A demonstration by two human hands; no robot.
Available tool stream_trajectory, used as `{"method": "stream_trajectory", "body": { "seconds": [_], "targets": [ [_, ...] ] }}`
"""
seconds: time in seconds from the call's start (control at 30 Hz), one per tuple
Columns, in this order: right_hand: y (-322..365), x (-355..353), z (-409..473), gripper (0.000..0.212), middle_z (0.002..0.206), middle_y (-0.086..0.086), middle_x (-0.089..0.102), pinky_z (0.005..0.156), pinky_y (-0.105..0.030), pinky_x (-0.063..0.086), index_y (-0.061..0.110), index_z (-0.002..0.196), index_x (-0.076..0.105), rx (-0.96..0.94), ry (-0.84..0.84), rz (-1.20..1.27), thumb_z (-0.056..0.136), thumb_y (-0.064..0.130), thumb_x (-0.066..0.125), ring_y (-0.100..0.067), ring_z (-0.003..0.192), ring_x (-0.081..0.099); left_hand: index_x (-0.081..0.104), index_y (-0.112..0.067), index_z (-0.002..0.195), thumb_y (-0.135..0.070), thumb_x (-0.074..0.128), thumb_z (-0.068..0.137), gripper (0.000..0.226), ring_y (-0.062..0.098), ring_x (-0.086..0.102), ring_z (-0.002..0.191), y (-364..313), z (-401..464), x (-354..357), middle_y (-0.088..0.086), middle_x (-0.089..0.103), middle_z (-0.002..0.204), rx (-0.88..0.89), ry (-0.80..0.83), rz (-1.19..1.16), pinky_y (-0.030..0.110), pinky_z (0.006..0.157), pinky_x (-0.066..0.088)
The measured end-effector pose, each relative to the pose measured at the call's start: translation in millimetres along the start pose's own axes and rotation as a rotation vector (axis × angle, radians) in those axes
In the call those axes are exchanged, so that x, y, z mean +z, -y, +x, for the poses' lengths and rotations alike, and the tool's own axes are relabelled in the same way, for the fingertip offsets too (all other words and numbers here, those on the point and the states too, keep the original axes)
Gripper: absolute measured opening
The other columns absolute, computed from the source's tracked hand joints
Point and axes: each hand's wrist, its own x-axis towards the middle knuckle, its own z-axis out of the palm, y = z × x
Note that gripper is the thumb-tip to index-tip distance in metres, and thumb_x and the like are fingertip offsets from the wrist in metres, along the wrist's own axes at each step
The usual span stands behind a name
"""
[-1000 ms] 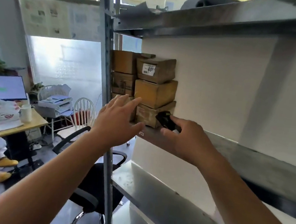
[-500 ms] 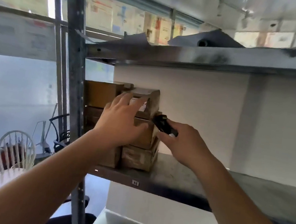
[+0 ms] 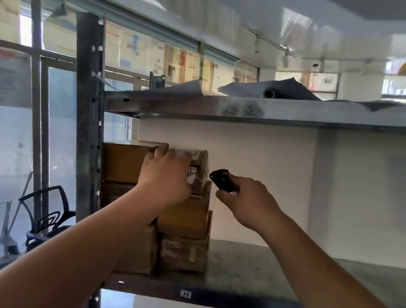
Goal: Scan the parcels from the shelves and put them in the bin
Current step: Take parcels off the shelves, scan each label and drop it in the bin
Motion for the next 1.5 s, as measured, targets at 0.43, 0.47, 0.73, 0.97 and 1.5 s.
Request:
{"method": "stream_trajectory", "body": {
  "seconds": [0.43, 0.47, 0.73, 0.97, 1.5],
  "targets": [
    [-28.1, -28.5, 35.1, 0.062, 0.135, 0.001, 0.065, 0.084, -0.032, 0.051, 0.029, 0.151, 0.052, 0.001, 0.062, -0.107, 0.096, 0.053, 0.064, -0.019, 0.107, 0.062, 0.066, -0.031, 0.131, -0.045, 0.067, 0.097, 0.037, 0.015, 0.058, 0.113, -11.2, 12.7, 0.8, -0.003, 0.059, 0.128, 0.02, -0.077, -0.58, 0.026, 0.09, 0.052],
    [-30.6, -29.9, 35.7, 0.062, 0.135, 0.001, 0.065, 0.081, -0.031, 0.05, 0.029, 0.151, 0.052, -0.004, 0.068, -0.118, 0.096, 0.053, 0.064, -0.018, 0.105, 0.062, 0.068, -0.029, 0.127, -0.043, 0.065, 0.099, 0.031, 0.011, 0.06, 0.104, -13.9, 13.0, 1.4, -0.004, 0.061, 0.122, 0.021, -0.123, -0.626, 0.022, 0.082, 0.051],
    [-41.3, -48.3, 36.3, 0.057, 0.135, 0.0, 0.065, 0.084, -0.031, 0.052, 0.031, 0.151, 0.052, -0.068, 0.12, -0.242, 0.098, 0.05, 0.062, -0.019, 0.106, 0.062, 0.059, -0.038, 0.129, -0.035, 0.079, 0.089, 0.045, 0.018, 0.058, 0.103, -23.4, 29.0, 4.9, 0.0, 0.043, 0.137, -0.315, -0.167, -0.883, 0.023, 0.07, 0.055],
    [-44.9, -48.8, 32.7, 0.058, 0.134, 0.001, 0.066, 0.08, -0.029, 0.049, 0.03, 0.151, 0.052, -0.079, 0.13, -0.206, 0.098, 0.051, 0.063, -0.018, 0.104, 0.062, 0.027, -0.035, 0.159, -0.016, 0.082, 0.089, 0.091, 0.028, 0.077, 0.086, -23.3, 36.9, -8.5, 0.016, 0.068, 0.109, -0.517, 0.342, -1.358, 0.037, 0.066, 0.064],
    [-45.1, -68.1, -7.6, 0.06, 0.126, 0.007, 0.065, 0.066, -0.012, 0.039, 0.032, 0.155, 0.047, -0.066, 0.028, -0.069, 0.1, 0.049, 0.062, -0.008, 0.099, 0.059, 0.026, -0.045, 0.155, -0.023, 0.1, 0.063, 0.121, 0.01, 0.058, 0.122, -34.8, 12.7, 1.0, -0.022, 0.056, 0.127, -0.032, 0.002, -1.271, 0.038, 0.105, 0.052]
  ]
}}
